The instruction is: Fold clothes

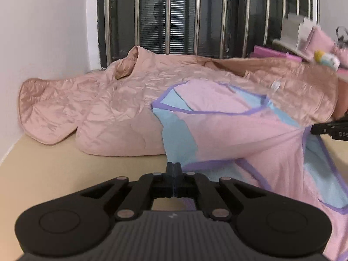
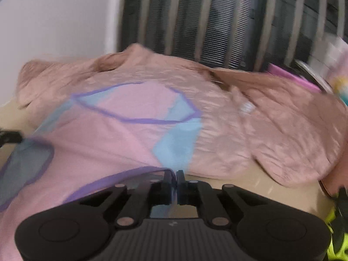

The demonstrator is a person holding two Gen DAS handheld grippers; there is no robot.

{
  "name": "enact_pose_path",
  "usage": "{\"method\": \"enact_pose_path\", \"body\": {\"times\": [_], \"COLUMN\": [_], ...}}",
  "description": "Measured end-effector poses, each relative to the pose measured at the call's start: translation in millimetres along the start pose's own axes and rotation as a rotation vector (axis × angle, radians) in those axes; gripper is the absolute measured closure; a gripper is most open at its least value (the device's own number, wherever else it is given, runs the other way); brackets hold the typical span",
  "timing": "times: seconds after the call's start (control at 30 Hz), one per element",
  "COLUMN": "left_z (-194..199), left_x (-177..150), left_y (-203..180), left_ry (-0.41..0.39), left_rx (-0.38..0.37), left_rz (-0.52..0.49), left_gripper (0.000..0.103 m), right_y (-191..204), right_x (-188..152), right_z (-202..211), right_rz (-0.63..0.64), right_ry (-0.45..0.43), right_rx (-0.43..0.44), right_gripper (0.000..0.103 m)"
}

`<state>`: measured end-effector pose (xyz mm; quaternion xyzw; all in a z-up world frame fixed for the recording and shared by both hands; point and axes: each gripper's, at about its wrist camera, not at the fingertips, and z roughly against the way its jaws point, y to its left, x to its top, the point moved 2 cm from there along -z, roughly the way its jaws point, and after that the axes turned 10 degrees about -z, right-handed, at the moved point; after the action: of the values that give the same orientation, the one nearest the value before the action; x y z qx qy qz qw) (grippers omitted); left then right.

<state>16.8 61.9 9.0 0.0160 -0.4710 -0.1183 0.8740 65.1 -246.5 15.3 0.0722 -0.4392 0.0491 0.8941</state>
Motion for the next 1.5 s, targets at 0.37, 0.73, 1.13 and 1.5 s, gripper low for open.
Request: {"method": "enact_pose_path", "body": {"times": [0.37, 0.73, 1.13, 1.5], "left_z": [10, 8, 69, 86], "left_x": [-5, -25, -43, -61], "left_y": [-25, 23, -30, -33], "left_ry": [0.035, 0.058, 0.041, 0.089], "left_rx": [-0.033, -0.010, -0.233, -0.253], "left_rz": [-0.058, 0.255, 0.012, 0.000], "left_gripper": [0.053, 0.101, 0.058, 0.072], "right_y": [-9, -13, 40, 23], "right_x": [-32, -59, -83, -111], "right_z": [52, 53, 111, 118], "right_rz": [-0.120, -0.134, 0.024, -0.025], "right_ry": [0.005, 0.070, 0.014, 0.117], "right_rx": [0.180, 0.111, 0.410, 0.277], "right_gripper": [0.059, 0.103, 0.060, 0.101]}}
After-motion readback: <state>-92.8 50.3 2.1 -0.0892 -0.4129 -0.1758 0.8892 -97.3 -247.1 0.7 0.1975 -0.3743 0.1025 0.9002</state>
